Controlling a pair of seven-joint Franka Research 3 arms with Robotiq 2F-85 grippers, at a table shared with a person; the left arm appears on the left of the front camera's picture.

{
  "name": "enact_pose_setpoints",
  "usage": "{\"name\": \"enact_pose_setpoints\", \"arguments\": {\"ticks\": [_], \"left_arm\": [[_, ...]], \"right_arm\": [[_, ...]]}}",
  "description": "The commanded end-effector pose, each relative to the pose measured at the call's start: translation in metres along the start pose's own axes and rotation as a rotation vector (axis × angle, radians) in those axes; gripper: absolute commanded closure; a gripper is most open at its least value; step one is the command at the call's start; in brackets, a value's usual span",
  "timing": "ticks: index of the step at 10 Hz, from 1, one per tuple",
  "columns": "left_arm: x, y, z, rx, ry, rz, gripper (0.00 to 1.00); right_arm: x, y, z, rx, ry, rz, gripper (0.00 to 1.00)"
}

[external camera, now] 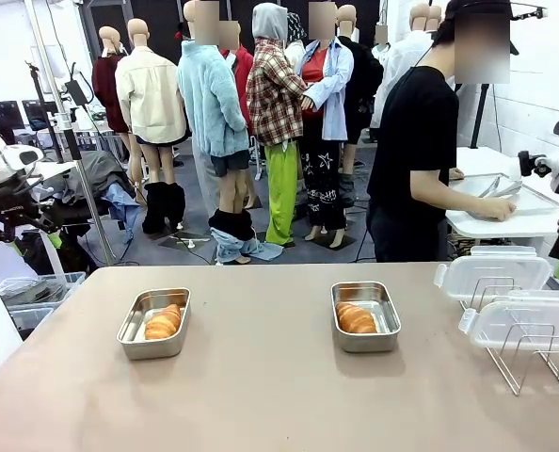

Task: Place the bread in airtight containers.
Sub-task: Pick up one Airtight Container lid and hand it to the human.

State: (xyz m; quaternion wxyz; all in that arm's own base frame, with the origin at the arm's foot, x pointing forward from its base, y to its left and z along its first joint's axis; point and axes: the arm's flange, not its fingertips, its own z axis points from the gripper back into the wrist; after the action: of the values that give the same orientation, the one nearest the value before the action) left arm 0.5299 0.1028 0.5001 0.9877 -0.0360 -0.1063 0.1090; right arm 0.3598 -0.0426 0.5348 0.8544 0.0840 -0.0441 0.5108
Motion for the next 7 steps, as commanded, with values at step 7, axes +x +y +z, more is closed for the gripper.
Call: {"name": "enact_pose_setpoints", "arguments": {"ticks": [7], "left_arm": [[-0.001,0.0,0.002,0.018,-0.006,0.006,0.28]], "right_arm": [[0.022,-0.01,-0.004,0.017,0.152,0.505,0.14]]}}
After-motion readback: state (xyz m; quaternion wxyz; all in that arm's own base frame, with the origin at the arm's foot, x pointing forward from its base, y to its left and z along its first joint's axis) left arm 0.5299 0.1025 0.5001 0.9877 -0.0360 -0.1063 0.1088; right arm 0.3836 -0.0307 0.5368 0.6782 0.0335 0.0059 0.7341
